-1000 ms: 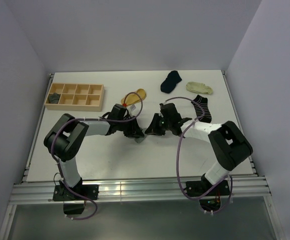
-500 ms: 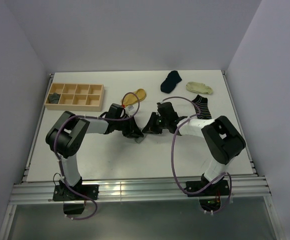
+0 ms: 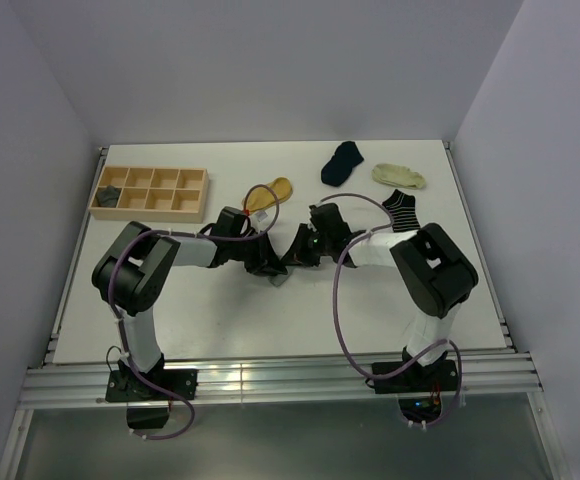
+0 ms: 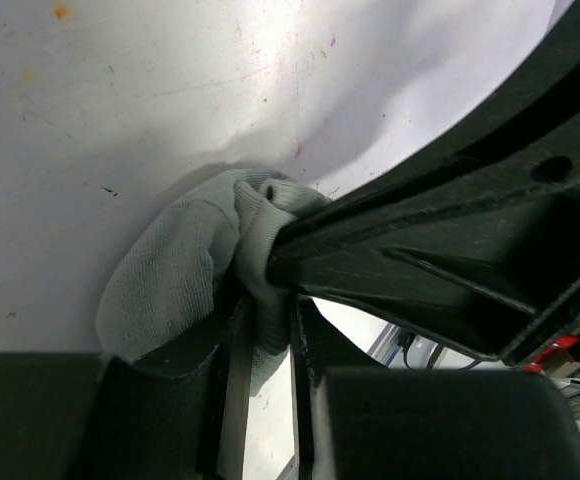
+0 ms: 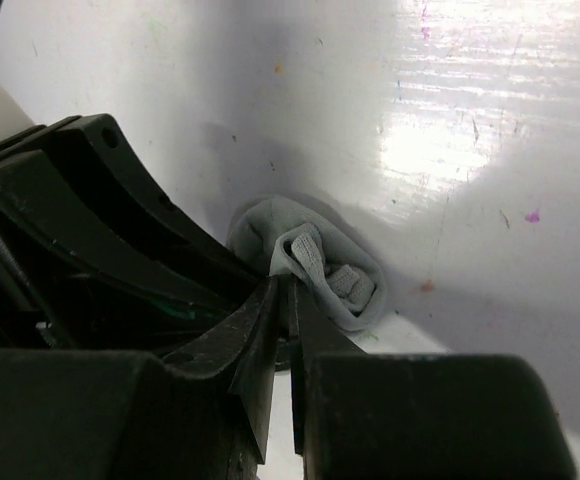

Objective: Roll the socks
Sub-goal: Roll the sock at the center of the board.

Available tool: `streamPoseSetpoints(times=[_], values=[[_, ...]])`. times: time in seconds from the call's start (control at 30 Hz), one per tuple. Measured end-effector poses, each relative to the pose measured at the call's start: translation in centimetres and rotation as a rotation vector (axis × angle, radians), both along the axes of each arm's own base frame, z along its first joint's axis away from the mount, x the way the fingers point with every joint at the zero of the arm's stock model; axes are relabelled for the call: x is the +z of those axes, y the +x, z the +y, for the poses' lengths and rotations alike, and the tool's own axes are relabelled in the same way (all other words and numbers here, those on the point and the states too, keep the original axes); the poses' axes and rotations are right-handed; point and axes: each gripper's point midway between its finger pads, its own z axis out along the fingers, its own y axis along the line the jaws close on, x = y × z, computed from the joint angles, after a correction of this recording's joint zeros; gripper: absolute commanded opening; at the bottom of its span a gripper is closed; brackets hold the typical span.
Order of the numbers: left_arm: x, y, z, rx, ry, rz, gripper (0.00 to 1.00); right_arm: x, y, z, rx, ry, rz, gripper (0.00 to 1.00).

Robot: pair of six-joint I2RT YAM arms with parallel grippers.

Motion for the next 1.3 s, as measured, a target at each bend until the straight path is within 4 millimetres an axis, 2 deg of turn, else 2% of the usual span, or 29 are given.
streamPoseSetpoints(times=[0.27,0.4,0.53,0.6,0.77,1.03,1.3], values=[[-0.1,0.1,0.3,0.009,0.010,-0.021,0.03,-1.0,0.8,0.7,0.012,-0.013,0.034,0.11],[0.1,0.1,0.9,0.025,0.043,-0.070,0.11,-1.2,0.8,0.9,0.018,-0.020,0.049,0.09],[0.1,0.1,1.7,0.046,0.105,-0.133,0.29,-1.3,0.8,1.1,0.022,-0.021,0.056,0.08],[0.4,0.0,1.9,0.052,0.129,-0.168,0.33,-1.3,0.8,1.2,0.024,-0.023,0.056,0.08],[1.2,-0.3,2.8,0.071,0.236,-0.279,0.44,-1.4,0.9,1.2,0.032,-0.031,0.055,0.08],[2.8,-1.2,2.1,0.033,0.401,-0.514,0.55,-1.4,1.0,1.2,0.042,-0.039,0.051,0.08],[3.1,-1.6,1.9,-0.032,0.578,-0.744,0.60,-1.4,1.1,1.4,0.051,-0.044,0.054,0.08]])
